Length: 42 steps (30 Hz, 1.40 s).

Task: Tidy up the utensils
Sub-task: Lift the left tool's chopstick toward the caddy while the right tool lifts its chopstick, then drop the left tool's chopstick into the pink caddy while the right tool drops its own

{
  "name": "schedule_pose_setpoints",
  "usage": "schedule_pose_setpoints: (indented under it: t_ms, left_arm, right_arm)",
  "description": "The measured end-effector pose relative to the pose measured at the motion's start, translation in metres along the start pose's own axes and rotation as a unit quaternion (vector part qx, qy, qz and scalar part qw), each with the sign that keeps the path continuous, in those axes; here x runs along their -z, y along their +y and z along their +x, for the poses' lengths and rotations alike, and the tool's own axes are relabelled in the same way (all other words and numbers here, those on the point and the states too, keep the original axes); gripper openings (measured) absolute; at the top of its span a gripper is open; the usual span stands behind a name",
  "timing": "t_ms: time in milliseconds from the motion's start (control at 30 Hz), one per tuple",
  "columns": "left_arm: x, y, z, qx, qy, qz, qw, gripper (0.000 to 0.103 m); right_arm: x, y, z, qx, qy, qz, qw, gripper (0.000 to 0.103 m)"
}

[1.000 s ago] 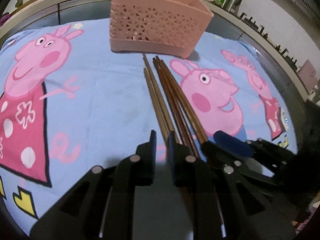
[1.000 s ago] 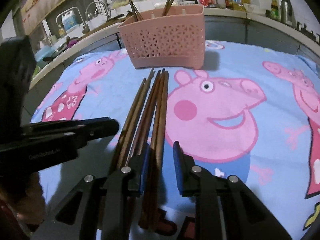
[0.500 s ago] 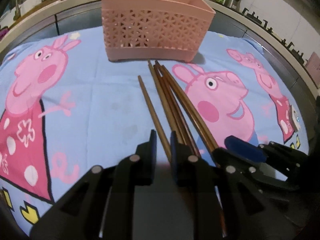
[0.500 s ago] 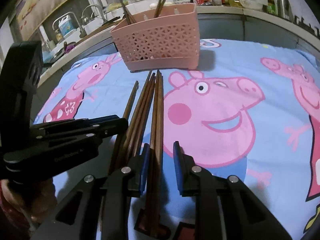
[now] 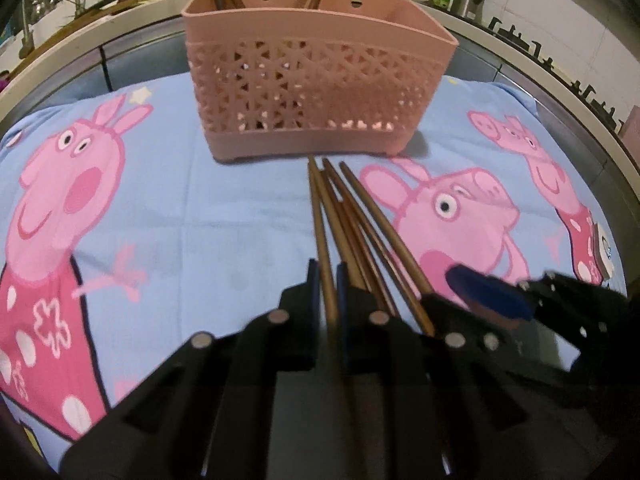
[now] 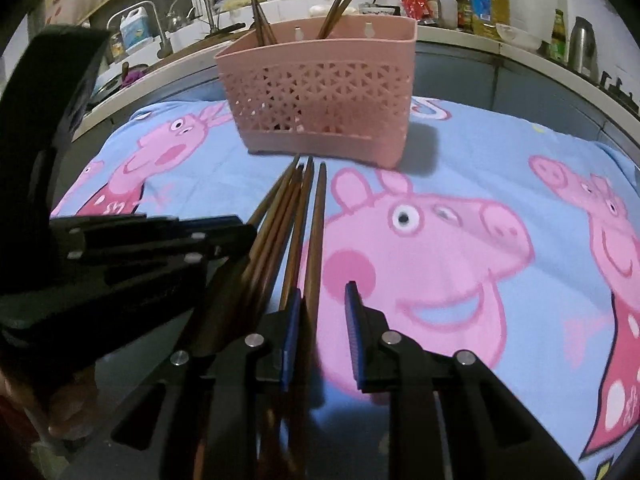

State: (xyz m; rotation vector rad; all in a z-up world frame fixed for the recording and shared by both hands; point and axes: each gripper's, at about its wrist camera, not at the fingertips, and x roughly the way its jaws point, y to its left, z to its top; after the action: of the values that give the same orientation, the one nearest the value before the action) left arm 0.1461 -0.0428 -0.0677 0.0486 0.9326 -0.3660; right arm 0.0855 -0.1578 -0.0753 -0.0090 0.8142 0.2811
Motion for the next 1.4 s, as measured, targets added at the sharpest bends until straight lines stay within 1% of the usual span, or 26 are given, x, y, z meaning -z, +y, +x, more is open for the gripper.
schedule_pose_setpoints:
  t_ms: [200, 300, 367, 433, 533, 633, 700, 767, 867, 967, 1033, 1067, 1133, 1200, 1267, 1333, 1367, 1400]
  left_arm:
    - [-0.019, 0.006, 0.010, -0.006, 0.002, 0.003, 1.0000, 0.008]
    - [-0.026, 0.009, 0.014, -0.002, 0.004, -0.002, 1.0000, 0.008]
    - [-0.026, 0.007, 0.015, -0.008, 0.002, 0.006, 0.9999, 0.007]
    - [-0.024, 0.003, 0.014, -0.017, -0.002, 0.021, 0.9996, 0.006]
    - [-0.019, 0.006, 0.009, -0.012, 0.002, 0.018, 0.9998, 0.006]
    - [-0.007, 0.016, -0.001, 0.004, 0.013, -0.005, 0.9999, 0.005]
    - [0.001, 0.024, -0.015, 0.024, 0.006, -0.026, 0.9993, 0.005]
    - [0.006, 0.028, -0.034, 0.038, -0.011, -0.037, 0.9985, 0.005]
    - [0.010, 0.033, -0.076, 0.068, -0.056, -0.049, 0.9949, 0.005]
    - [0.005, 0.033, -0.112, 0.079, -0.095, -0.049, 0.9912, 0.005]
    - [-0.005, 0.032, -0.140, 0.083, -0.129, -0.044, 0.9871, 0.005]
    - [-0.013, 0.032, -0.157, 0.085, -0.150, -0.041, 0.9841, 0.005]
    - [-0.025, 0.031, -0.179, 0.088, -0.178, -0.037, 0.9794, 0.005]
    - [-0.047, 0.028, -0.204, 0.087, -0.211, -0.027, 0.9734, 0.005]
    - [-0.070, 0.026, -0.219, 0.078, -0.234, -0.020, 0.9688, 0.005]
    - [-0.094, 0.021, -0.235, 0.060, -0.270, -0.013, 0.9609, 0.005]
    - [-0.109, 0.019, -0.241, 0.048, -0.292, -0.012, 0.9552, 0.005]
    - [-0.119, 0.018, -0.243, 0.041, -0.303, -0.013, 0.9519, 0.005]
  right_arm:
    - [-0.041, -0.003, 0.031, 0.014, 0.011, -0.023, 1.000, 0.000]
    - [-0.055, -0.008, 0.042, 0.004, 0.018, -0.017, 1.000, 0.000]
    - [-0.061, -0.008, 0.046, -0.008, 0.025, -0.017, 1.000, 0.000]
    - [-0.062, -0.008, 0.047, -0.012, 0.027, -0.017, 0.999, 0.000]
    - [-0.055, -0.012, 0.040, -0.033, 0.031, -0.004, 0.999, 0.000]
    - [-0.043, -0.014, 0.026, -0.051, 0.028, 0.010, 0.998, 0.000]
    - [-0.036, -0.014, 0.012, -0.063, 0.014, 0.016, 0.998, 0.000]
    - [-0.032, -0.013, -0.007, -0.080, -0.008, 0.027, 0.996, 0.000]
    - [-0.031, -0.012, -0.034, -0.104, -0.048, 0.041, 0.993, 0.000]
    - [-0.040, -0.009, -0.072, -0.119, -0.104, 0.046, 0.986, 0.000]
    - [-0.050, -0.009, -0.092, -0.125, -0.137, 0.050, 0.981, 0.000]
    - [-0.058, -0.009, -0.104, -0.127, -0.157, 0.052, 0.978, 0.000]
    - [-0.075, -0.012, -0.122, -0.133, -0.189, 0.057, 0.971, 0.000]
    - [-0.097, -0.014, -0.138, -0.139, -0.217, 0.063, 0.964, 0.000]
    - [-0.118, -0.018, -0.149, -0.141, -0.241, 0.066, 0.958, 0.000]
    - [-0.148, -0.017, -0.157, -0.132, -0.275, 0.065, 0.950, 0.000]
    - [-0.161, -0.019, -0.159, -0.126, -0.293, 0.068, 0.945, 0.000]
    - [-0.170, -0.023, -0.160, -0.121, -0.305, 0.073, 0.942, 0.000]
